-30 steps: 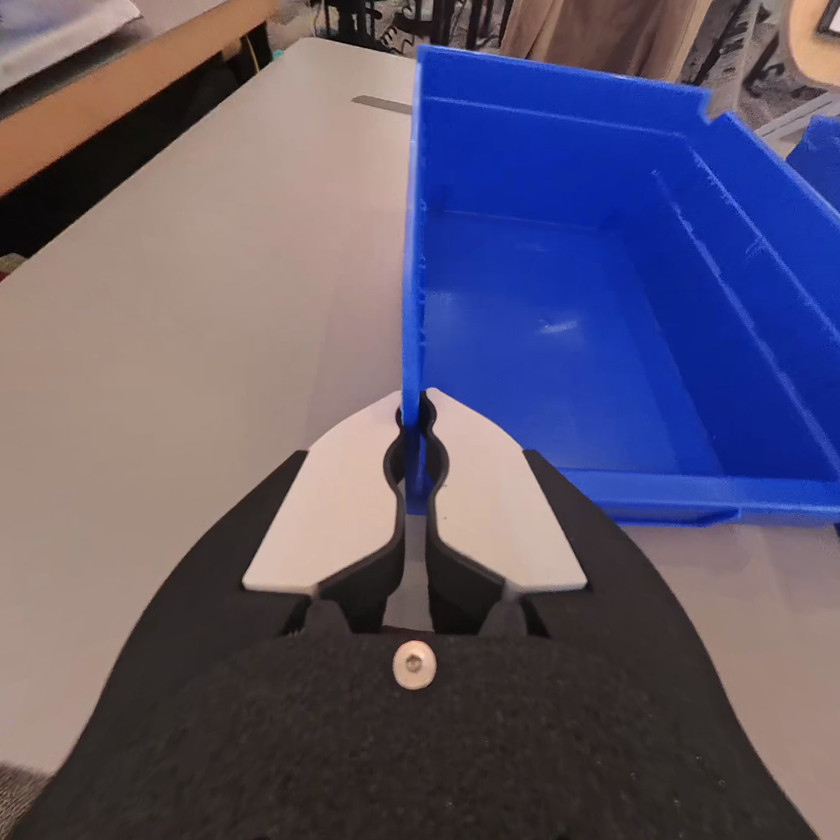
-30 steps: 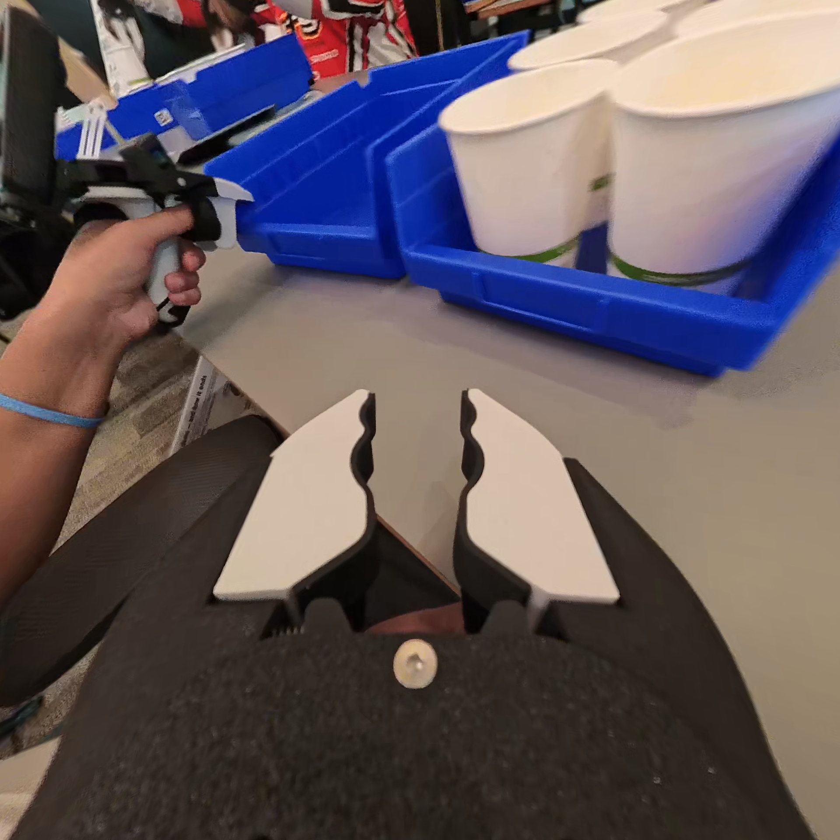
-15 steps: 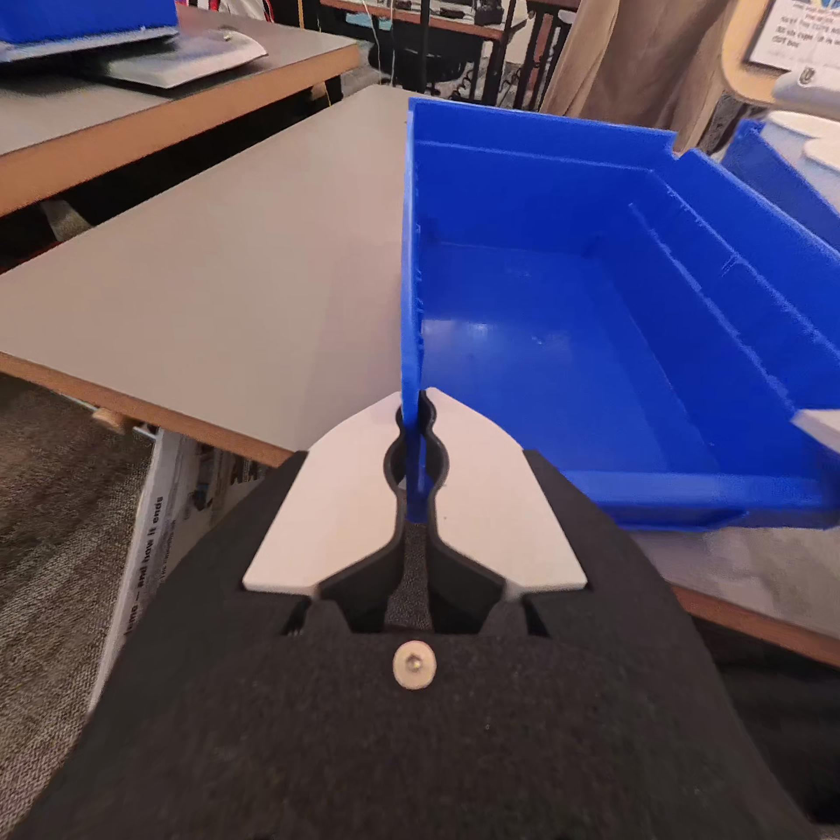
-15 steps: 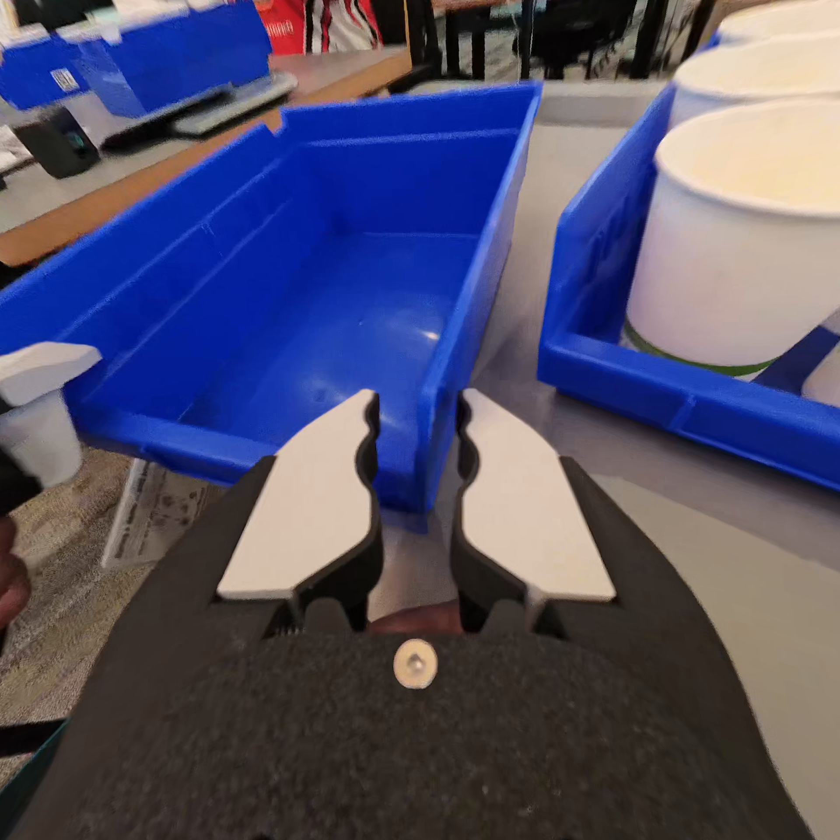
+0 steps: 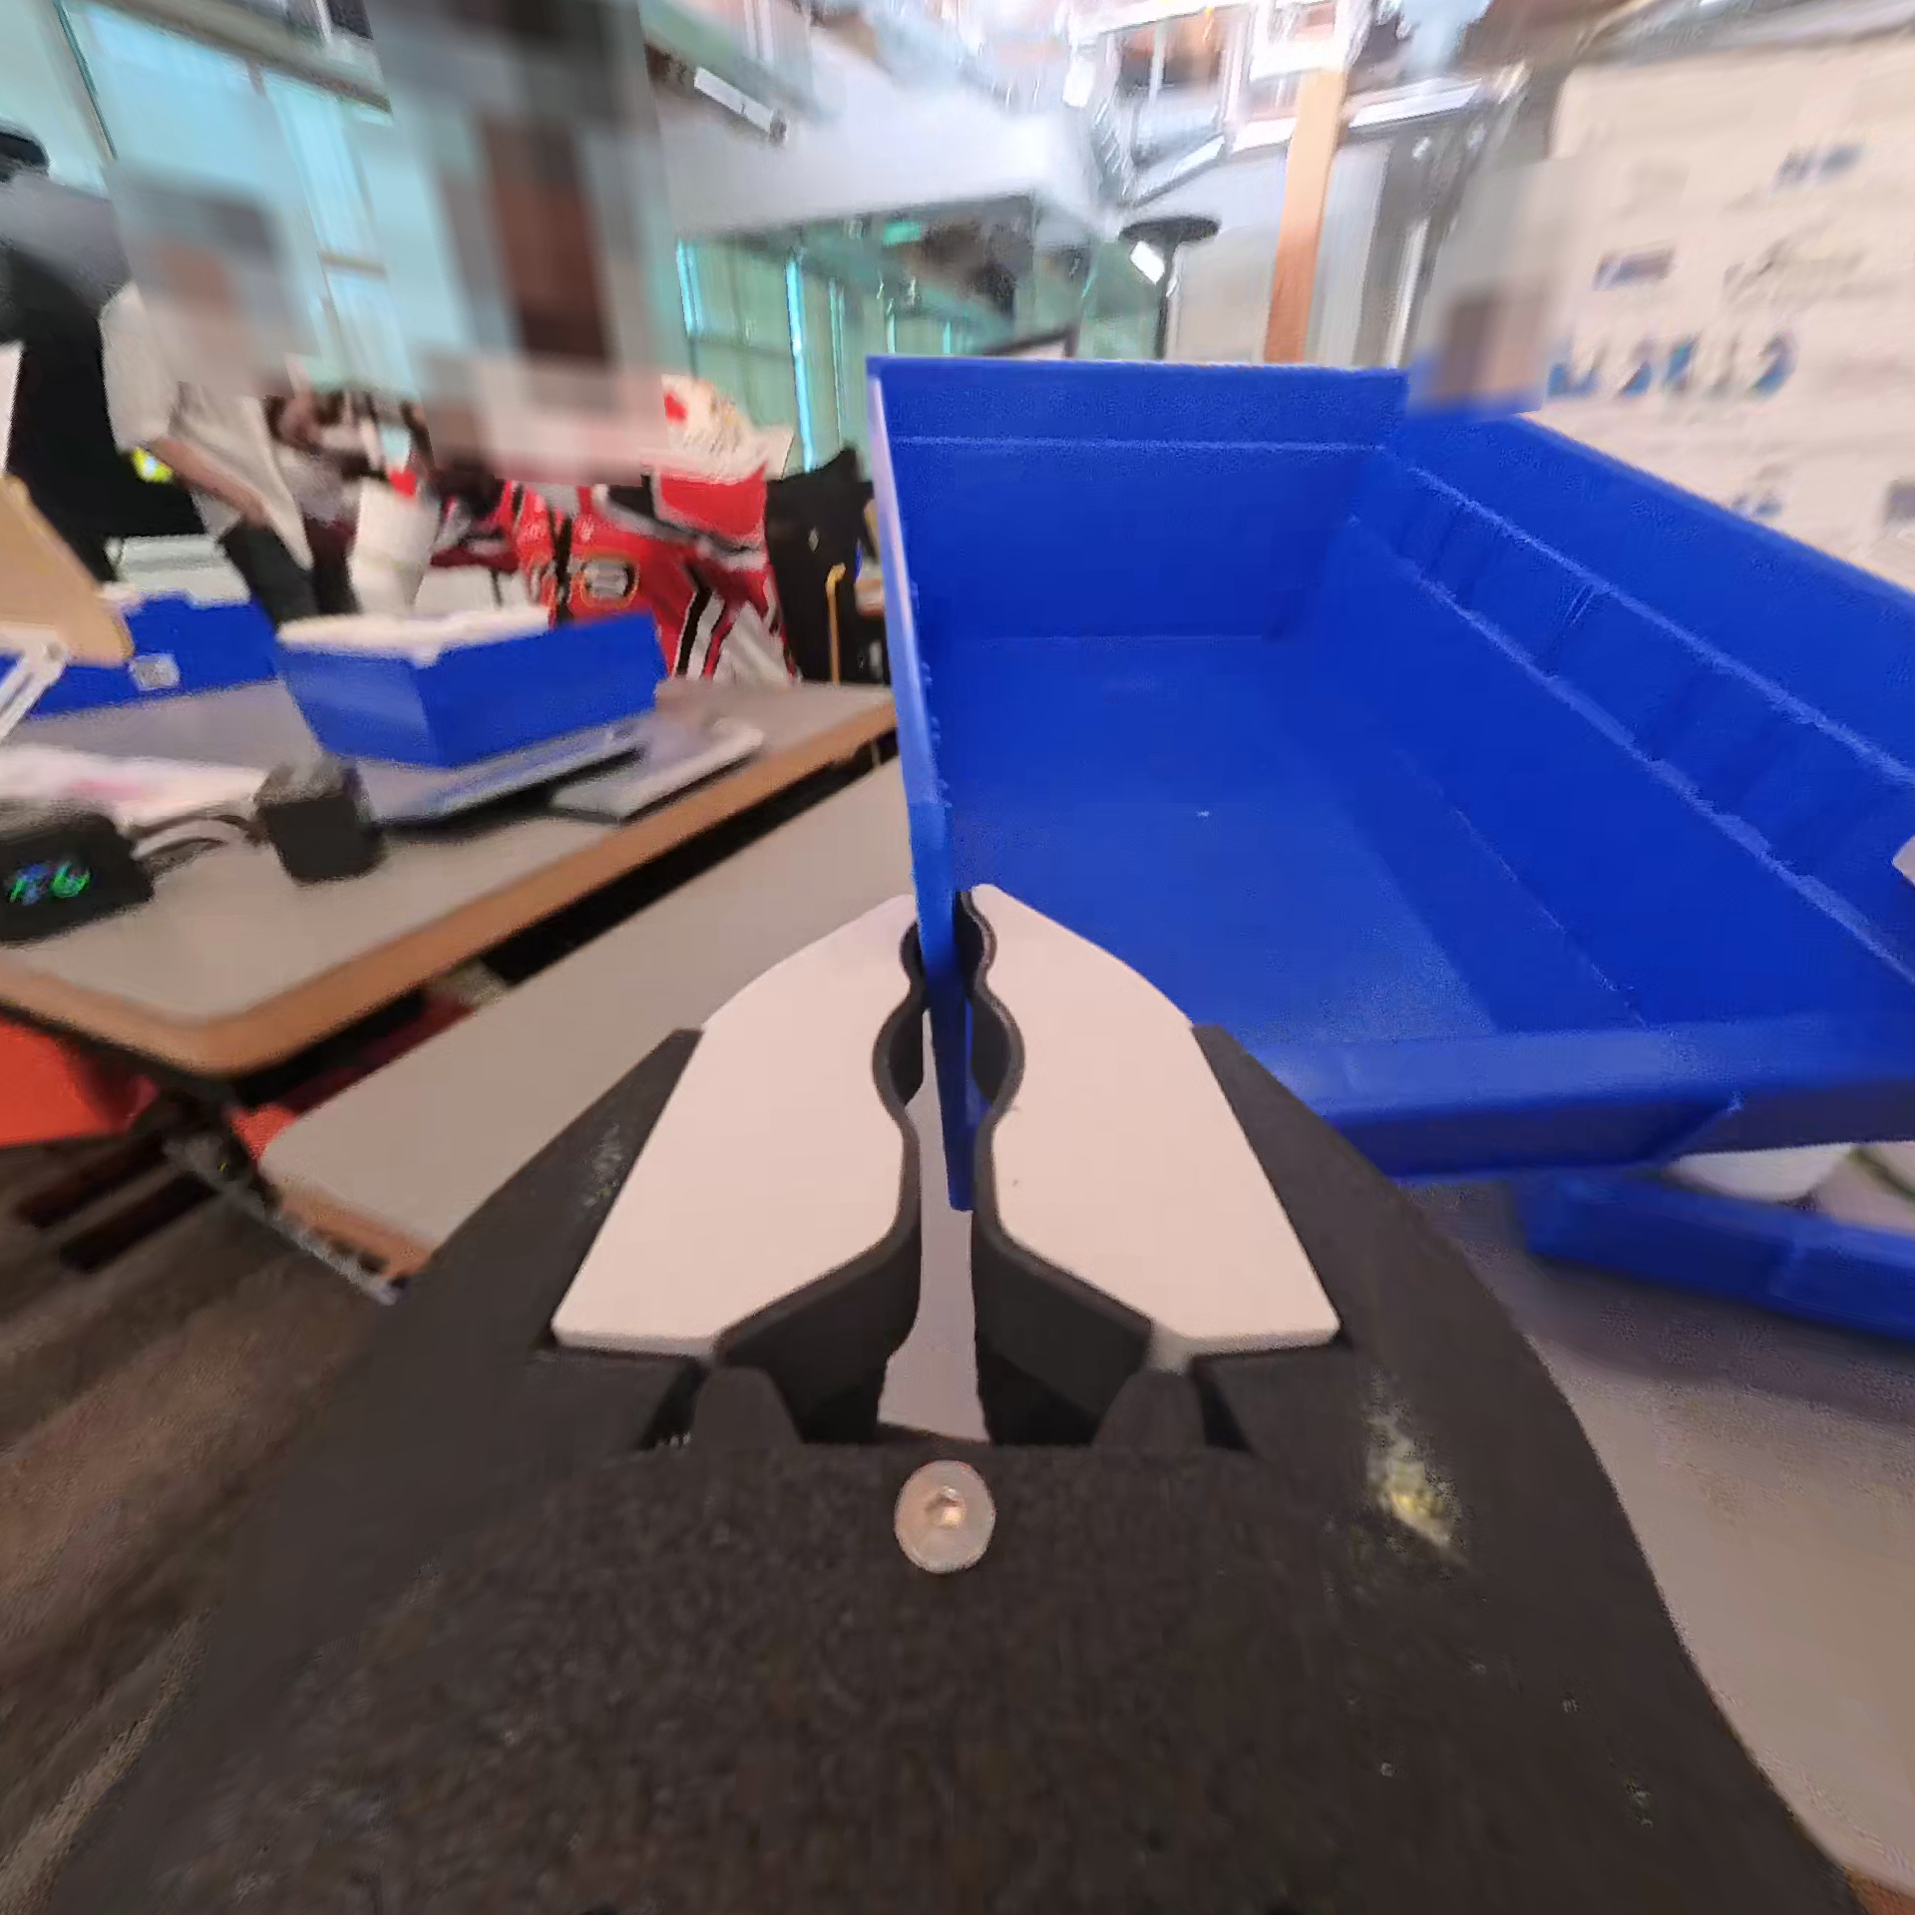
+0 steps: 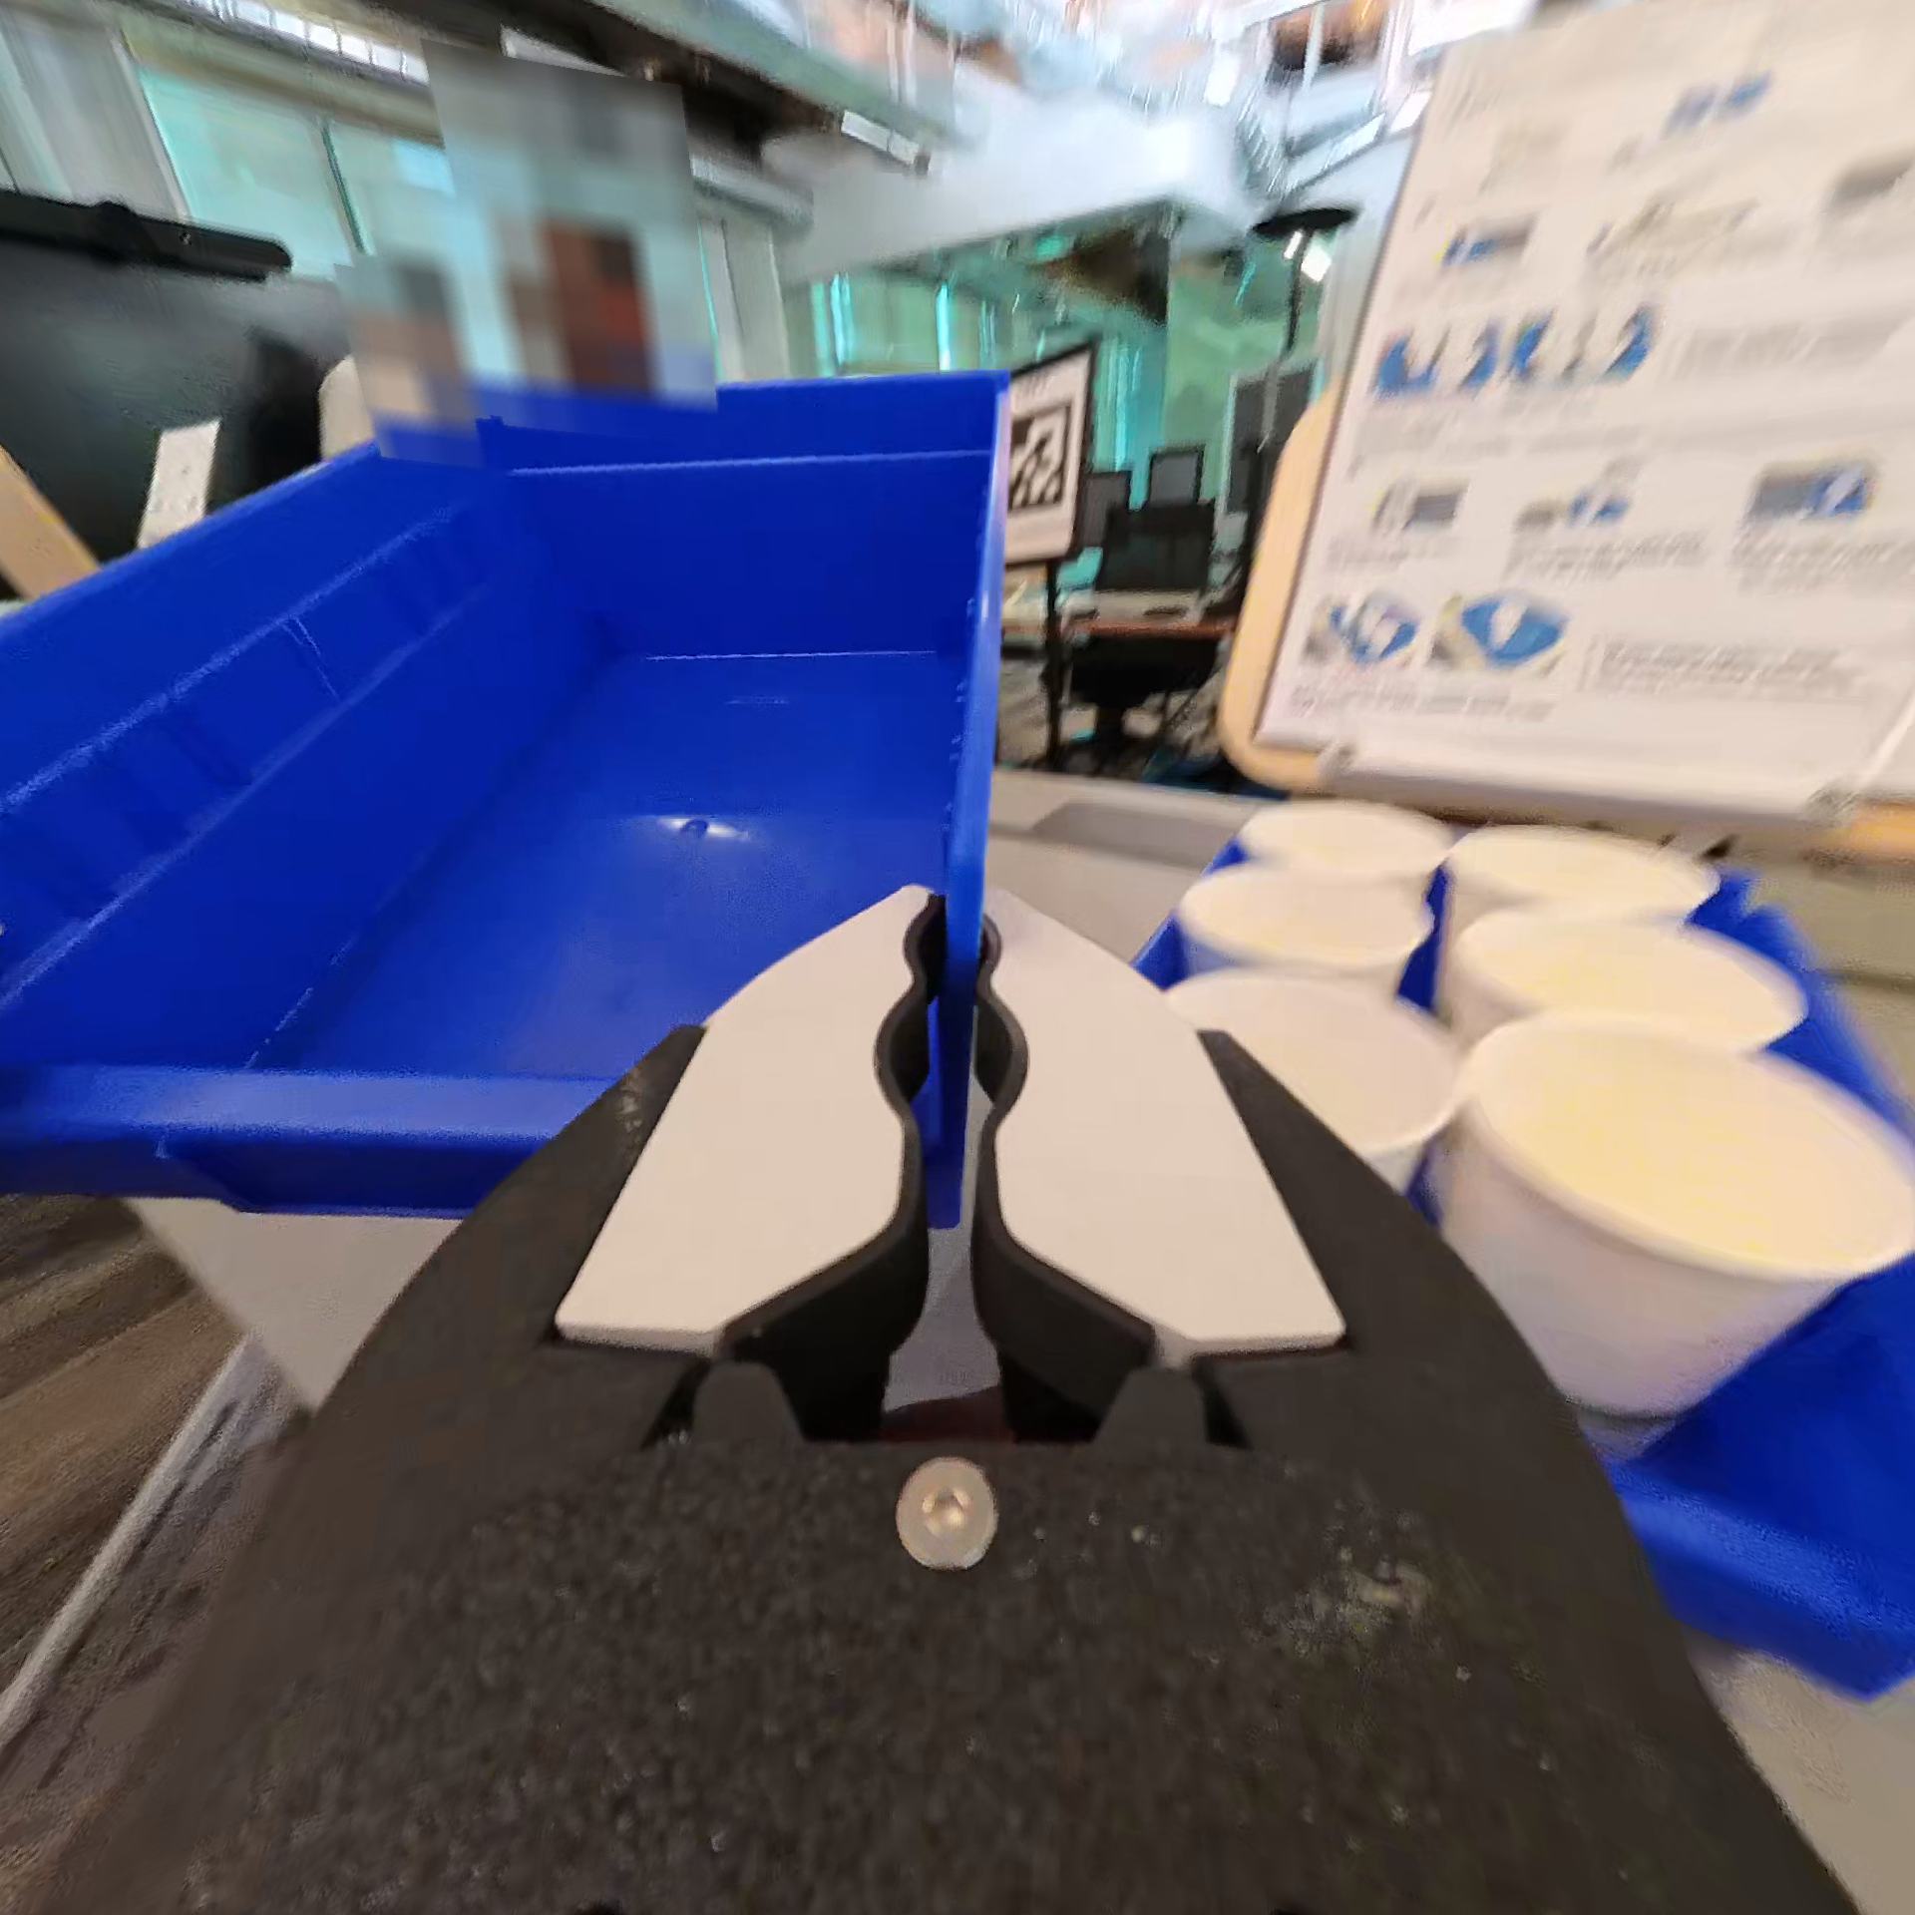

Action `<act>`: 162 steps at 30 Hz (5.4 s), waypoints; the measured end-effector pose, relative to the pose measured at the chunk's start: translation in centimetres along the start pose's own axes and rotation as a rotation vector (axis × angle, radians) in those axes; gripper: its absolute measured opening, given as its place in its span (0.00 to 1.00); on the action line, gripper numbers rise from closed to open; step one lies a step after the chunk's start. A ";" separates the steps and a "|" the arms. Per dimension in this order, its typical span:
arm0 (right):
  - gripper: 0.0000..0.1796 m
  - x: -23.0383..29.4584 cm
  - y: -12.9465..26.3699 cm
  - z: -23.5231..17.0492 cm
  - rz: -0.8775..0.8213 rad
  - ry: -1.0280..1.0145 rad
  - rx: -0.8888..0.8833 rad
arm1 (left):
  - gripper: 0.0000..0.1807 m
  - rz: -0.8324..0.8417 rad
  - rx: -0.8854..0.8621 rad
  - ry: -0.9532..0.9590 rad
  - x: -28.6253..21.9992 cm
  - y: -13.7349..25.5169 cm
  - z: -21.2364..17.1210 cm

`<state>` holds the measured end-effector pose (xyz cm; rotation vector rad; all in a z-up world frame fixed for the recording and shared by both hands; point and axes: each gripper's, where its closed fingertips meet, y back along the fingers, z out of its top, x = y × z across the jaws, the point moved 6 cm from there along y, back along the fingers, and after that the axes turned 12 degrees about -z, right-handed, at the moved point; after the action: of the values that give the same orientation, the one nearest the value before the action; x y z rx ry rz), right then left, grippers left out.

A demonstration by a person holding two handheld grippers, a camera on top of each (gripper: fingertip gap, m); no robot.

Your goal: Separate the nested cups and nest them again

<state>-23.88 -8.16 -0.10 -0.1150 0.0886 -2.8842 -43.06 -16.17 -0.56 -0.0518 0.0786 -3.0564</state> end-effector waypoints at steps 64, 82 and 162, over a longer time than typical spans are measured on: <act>0.19 -18.6 1.2 -9.2 -0.338 0.043 0.391 | 0.29 -0.541 0.435 0.050 -15.9 -13.5 -9.1; 0.02 -11.8 -2.6 -7.8 -0.461 0.065 0.227 | 0.02 -0.504 0.448 0.049 -10.9 -15.0 -8.9; 0.26 -25.4 13.7 -7.9 -0.096 0.015 0.280 | 0.42 -0.421 0.429 0.010 -5.2 -15.7 -11.0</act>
<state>3.32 -14.59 -10.75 -0.0467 -0.3260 -2.9568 -39.58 0.46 -10.83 -0.0281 -0.6681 -3.4050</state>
